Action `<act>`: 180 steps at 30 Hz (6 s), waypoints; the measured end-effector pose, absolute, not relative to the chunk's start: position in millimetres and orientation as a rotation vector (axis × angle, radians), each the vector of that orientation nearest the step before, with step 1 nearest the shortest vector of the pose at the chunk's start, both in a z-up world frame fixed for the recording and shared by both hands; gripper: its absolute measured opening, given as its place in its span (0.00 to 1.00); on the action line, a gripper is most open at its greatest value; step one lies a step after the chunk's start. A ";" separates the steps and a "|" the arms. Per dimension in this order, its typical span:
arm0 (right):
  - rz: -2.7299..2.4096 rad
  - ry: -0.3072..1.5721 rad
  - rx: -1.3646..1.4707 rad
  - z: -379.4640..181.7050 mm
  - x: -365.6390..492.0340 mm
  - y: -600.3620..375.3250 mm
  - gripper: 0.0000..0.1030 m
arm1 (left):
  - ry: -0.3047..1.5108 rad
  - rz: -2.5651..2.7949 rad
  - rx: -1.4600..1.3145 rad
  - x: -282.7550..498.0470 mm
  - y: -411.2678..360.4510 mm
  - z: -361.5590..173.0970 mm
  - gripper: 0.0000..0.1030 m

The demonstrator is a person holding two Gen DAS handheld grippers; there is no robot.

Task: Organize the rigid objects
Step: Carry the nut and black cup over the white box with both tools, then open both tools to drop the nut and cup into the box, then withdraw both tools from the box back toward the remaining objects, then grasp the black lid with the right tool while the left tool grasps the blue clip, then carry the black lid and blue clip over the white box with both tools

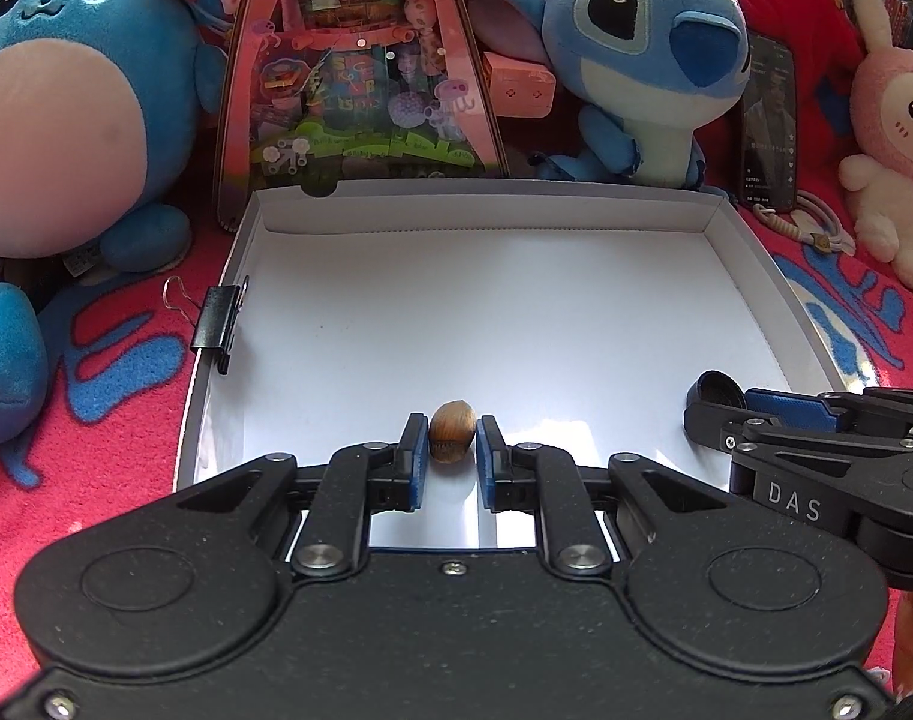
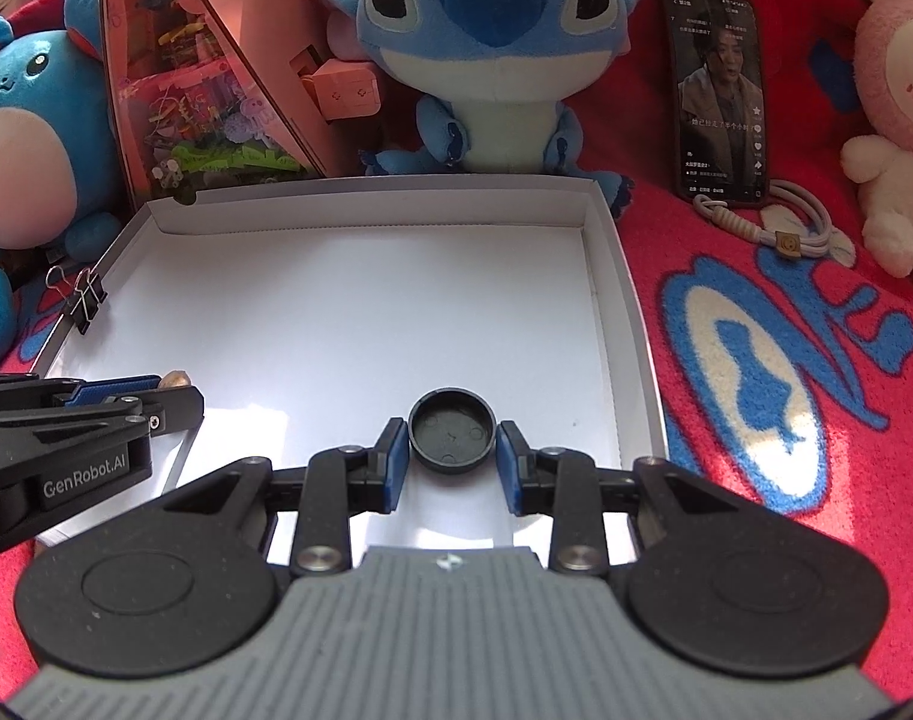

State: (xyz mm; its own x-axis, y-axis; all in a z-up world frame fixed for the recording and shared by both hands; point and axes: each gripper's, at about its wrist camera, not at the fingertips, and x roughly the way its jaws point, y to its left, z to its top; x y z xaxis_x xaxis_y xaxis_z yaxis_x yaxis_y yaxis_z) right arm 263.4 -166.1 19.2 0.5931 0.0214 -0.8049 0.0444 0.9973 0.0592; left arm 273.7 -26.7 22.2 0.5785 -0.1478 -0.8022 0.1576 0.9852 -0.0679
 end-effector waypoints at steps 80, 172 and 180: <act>0.133 0.572 -0.097 50.8 71.5 -164.9 0.94 | 0.750 -0.335 -0.014 70.2 5.0 39.2 0.83; 0.196 0.574 -0.127 -8.7 38.1 -130.3 0.52 | 0.692 -0.305 0.133 25.0 -13.5 3.3 0.38; 0.203 0.572 -0.144 -7.8 33.7 -126.9 0.37 | 0.683 -0.316 0.145 21.1 -16.4 4.1 0.33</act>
